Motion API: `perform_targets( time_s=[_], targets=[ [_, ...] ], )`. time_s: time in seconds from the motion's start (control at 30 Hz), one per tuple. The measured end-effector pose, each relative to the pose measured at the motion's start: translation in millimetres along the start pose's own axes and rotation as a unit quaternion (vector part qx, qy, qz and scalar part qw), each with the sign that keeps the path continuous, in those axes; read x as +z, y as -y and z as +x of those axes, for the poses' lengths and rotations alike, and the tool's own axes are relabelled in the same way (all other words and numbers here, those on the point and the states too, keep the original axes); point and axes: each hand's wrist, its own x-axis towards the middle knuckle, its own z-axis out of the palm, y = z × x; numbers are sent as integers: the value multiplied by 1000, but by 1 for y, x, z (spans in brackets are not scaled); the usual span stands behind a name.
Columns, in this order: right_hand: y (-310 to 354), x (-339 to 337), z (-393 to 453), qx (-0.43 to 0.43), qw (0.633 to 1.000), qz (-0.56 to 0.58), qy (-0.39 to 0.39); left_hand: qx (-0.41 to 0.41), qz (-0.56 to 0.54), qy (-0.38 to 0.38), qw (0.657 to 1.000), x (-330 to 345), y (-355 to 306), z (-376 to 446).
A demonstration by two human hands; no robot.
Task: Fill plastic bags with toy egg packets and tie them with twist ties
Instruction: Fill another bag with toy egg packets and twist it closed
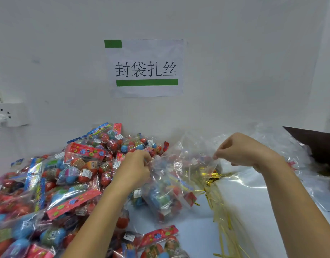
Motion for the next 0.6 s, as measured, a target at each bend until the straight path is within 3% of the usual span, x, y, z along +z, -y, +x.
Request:
perform_targets(
  time_s=[0.33,0.47,0.6],
  targets=[
    [1,0,1,-52,996,72,-13,-12,1,193,981,8,9,-4],
    [1,1,1,-51,997,21,-45,29,-34,172,984,20,6,-6],
    [-6,-2,4,-11,991,-66,-116,64,-132,104,984,21,7,-4]
  ],
)
